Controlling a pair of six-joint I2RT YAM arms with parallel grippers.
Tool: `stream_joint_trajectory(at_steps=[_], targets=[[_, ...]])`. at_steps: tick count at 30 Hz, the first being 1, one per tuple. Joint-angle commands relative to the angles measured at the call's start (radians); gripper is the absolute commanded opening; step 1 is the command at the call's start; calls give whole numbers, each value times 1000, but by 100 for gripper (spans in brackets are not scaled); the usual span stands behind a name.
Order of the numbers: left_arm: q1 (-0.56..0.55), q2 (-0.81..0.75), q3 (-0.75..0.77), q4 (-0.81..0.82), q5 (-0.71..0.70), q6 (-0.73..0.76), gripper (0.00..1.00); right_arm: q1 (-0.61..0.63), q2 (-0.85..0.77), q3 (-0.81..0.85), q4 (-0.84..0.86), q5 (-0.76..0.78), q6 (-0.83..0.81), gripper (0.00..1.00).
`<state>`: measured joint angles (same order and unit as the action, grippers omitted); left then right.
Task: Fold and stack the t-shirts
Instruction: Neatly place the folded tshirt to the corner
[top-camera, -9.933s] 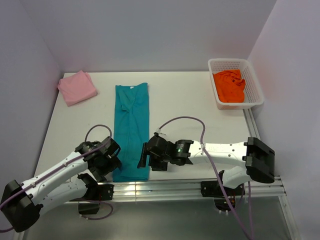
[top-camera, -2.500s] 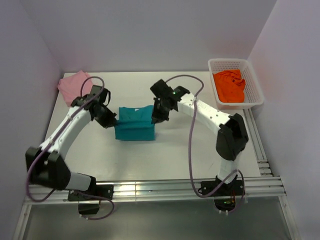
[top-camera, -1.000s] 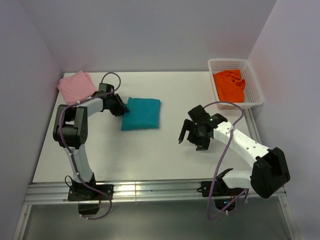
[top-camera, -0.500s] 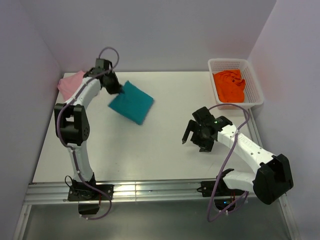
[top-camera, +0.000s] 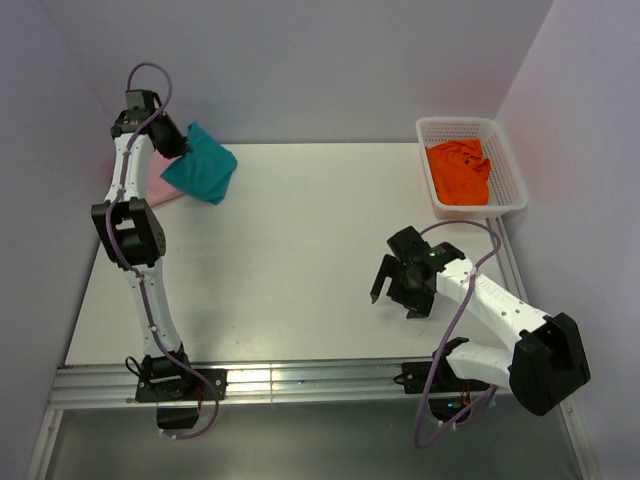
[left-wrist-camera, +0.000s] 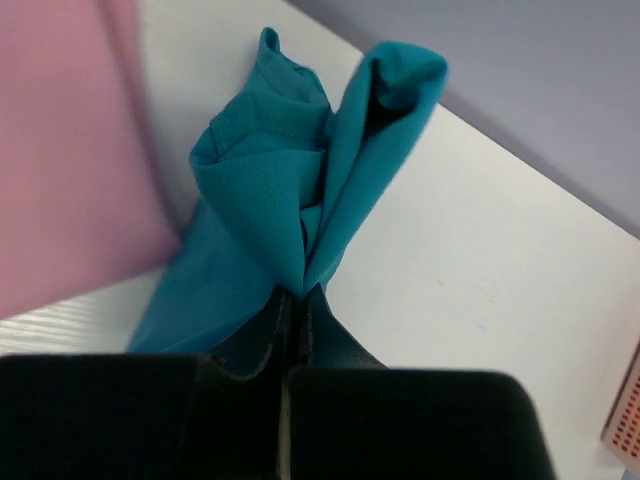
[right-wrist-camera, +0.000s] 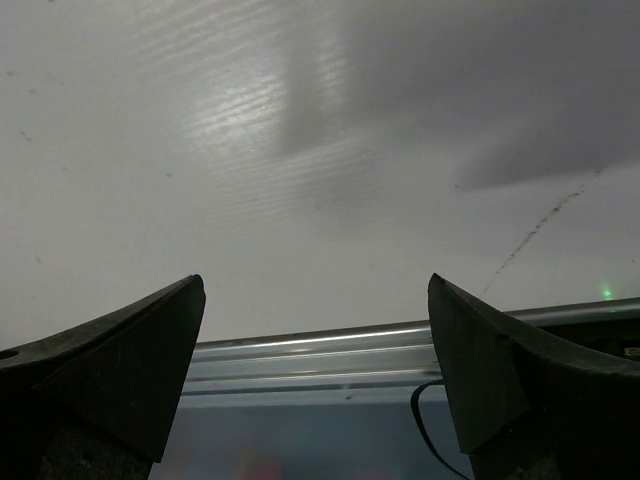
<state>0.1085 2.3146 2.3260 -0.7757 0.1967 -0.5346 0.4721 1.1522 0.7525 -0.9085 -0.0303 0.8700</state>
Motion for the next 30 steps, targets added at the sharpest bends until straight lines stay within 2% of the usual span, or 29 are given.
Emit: stream_joint_trajectory(at_steps=[1,5,8,11,12,16,19,22,26,28,30], targets=[[80,25,75,-10,46,12,0,-6,-42,-33,-30,29,4,99],[195,26,23,56,49,-42,0,-6,-57,-61,-41,52,1,99],[276,54,38,64,30,-64,1,-6,-63,-64,-55,58,-2,99],[364,127,90,58,99,-108,61,-6,-62,-59,-64,66,-12,99],[378,149,96,52,101,-111,99,-6,-59,-55,-69,66,-14,99],[408,112,64,59,119,-119,100,-6,-45,-18,-89,84,-25,100],[408,28,-63,102,164,-127,99,-6,-39,2,-78,78,-23,100],[382,-79,-126,98,155,-99,99,-7,-39,37,-52,70,-32,100],[309,-305,-354,136,95,-68,100,-4,-66,139,-20,63,-81,100],[272,-475,-484,145,37,-45,99,-4,-68,236,-21,66,-127,100],[186,-641,-565,141,-6,-33,99,0,-63,310,-29,73,-166,100]])
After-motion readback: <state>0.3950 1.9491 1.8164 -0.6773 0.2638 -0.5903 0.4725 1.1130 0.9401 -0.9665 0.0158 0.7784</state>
